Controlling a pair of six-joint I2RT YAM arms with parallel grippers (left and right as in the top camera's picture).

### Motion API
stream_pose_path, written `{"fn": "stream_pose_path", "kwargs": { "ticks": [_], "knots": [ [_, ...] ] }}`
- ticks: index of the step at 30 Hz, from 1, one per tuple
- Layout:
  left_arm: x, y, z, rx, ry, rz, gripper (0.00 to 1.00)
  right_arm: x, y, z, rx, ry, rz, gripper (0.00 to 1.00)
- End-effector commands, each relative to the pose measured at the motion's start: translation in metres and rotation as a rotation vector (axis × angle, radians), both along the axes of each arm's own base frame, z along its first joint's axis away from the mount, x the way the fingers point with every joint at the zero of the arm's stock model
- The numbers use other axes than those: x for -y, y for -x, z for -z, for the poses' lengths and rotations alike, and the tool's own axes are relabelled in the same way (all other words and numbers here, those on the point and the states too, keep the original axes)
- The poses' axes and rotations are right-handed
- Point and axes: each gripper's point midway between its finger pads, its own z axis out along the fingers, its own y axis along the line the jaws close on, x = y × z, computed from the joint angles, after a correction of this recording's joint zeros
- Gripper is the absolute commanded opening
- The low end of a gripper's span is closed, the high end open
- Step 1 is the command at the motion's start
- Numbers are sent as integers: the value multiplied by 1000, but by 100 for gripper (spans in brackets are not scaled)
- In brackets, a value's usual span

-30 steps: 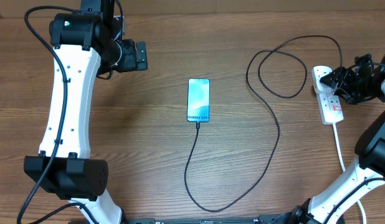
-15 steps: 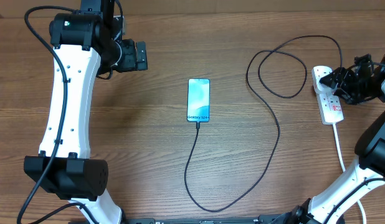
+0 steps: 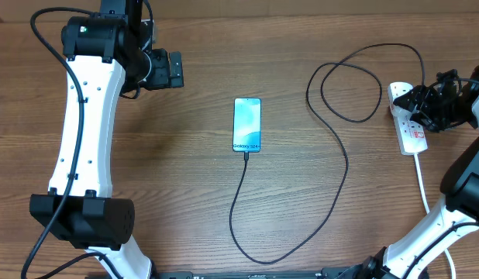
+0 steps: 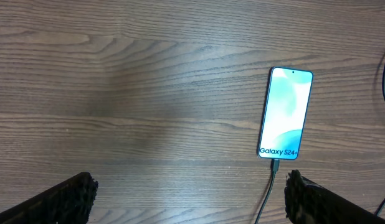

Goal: Plug charger to phone and switch on socket

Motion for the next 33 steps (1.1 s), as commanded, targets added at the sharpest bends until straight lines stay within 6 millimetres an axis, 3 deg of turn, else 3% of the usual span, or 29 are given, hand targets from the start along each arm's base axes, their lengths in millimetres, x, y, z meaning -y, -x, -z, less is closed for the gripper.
{"fn": "stream_pose_path", "kwargs": {
  "ticks": [1,18,28,33],
  "knots": [
    [3,-2,2,2,-10,18,100,-4,10,22,-65,-8,13,73],
    [3,-2,2,2,-10,18,100,28,23,15,-65,-14,110,72],
    [3,-2,2,2,-10,18,100,30,26,-33,-8,51,114,71],
    [3,-2,2,2,-10,18,100,25,33,-81,68,108,94,71]
  ]
}}
